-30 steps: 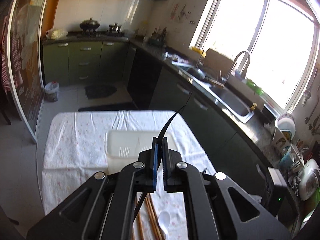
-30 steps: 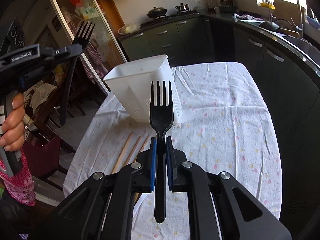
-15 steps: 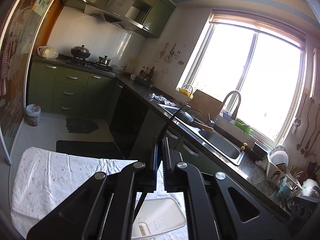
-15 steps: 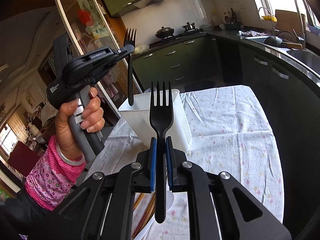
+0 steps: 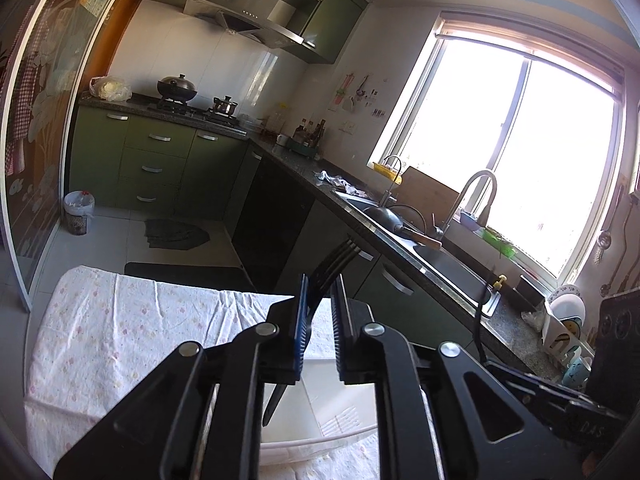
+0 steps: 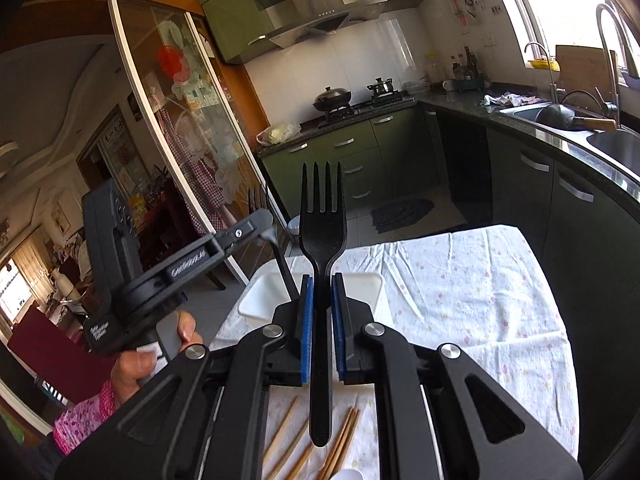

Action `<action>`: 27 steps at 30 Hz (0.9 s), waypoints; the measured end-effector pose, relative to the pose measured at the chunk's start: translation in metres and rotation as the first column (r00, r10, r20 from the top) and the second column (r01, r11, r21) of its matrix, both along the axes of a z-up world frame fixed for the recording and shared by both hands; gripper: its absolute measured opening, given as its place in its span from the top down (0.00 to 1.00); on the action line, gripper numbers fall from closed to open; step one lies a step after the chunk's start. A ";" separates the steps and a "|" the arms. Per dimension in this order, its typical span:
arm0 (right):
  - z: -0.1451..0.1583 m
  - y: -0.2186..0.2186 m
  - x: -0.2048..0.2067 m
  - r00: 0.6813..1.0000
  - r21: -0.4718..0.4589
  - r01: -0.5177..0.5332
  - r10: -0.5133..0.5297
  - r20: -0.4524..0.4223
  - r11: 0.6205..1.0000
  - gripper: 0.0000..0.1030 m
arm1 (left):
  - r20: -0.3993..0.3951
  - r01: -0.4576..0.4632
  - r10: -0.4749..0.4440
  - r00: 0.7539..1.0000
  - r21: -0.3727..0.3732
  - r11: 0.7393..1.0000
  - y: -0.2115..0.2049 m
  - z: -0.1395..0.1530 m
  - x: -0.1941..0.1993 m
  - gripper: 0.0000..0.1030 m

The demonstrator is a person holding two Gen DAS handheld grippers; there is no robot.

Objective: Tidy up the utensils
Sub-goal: 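Lift the fork into the white caddy with the left tool while the right drops its fork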

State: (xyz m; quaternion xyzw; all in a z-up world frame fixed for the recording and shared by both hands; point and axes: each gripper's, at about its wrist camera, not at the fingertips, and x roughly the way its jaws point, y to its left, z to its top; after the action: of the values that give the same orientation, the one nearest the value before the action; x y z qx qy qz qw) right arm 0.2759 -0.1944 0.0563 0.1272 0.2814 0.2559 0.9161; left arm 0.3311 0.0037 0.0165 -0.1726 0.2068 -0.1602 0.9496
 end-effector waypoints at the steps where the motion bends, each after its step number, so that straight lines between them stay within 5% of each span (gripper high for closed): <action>1: 0.003 0.004 0.007 1.000 0.003 0.011 -0.011 0.012 1.000 0.90 | 0.001 0.004 -0.004 1.000 0.008 1.000 0.001 0.000 -0.003 0.84; 10: 0.019 0.032 0.067 0.981 0.013 0.136 -0.137 0.135 0.991 0.90 | -0.032 0.015 -0.015 0.999 0.018 1.000 0.010 -0.003 -0.020 0.77; 15: -0.003 0.039 0.087 0.982 -0.023 0.159 -0.156 0.109 0.987 0.90 | -0.044 0.021 -0.020 0.999 0.015 1.000 0.018 -0.003 -0.038 0.75; 27: -0.049 0.034 0.043 0.984 -0.083 0.137 -0.126 0.126 0.987 0.89 | -0.091 0.049 -0.046 0.995 0.033 0.998 0.009 -0.006 -0.057 0.72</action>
State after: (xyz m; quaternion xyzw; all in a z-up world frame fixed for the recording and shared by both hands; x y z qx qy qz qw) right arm 0.3193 -0.1608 0.0071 0.0879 0.2280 0.1886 0.9512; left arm 0.2743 0.0130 0.0101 -0.1577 0.2563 -0.1710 0.9382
